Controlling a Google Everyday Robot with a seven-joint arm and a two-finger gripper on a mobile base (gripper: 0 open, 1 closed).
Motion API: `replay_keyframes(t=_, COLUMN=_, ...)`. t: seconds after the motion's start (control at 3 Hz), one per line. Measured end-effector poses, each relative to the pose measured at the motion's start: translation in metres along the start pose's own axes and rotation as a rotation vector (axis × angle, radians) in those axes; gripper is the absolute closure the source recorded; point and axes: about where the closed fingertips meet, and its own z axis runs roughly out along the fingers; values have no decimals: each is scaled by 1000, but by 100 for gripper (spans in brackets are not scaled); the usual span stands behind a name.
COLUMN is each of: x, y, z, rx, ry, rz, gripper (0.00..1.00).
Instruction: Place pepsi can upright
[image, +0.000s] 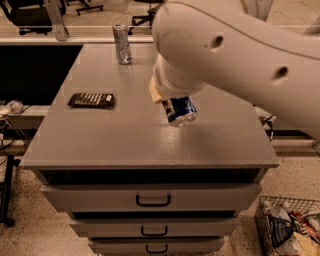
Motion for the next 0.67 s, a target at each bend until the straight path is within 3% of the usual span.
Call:
replay_keyframes(t=0.33, x=9, y=-6, z=-9, rx=-52, ry=-99, rz=-53, gripper=100)
replay_keyframes(t=0.67, x=27, y=2, z=-5, rx=-108, ry=-185, rz=-144, gripper=100)
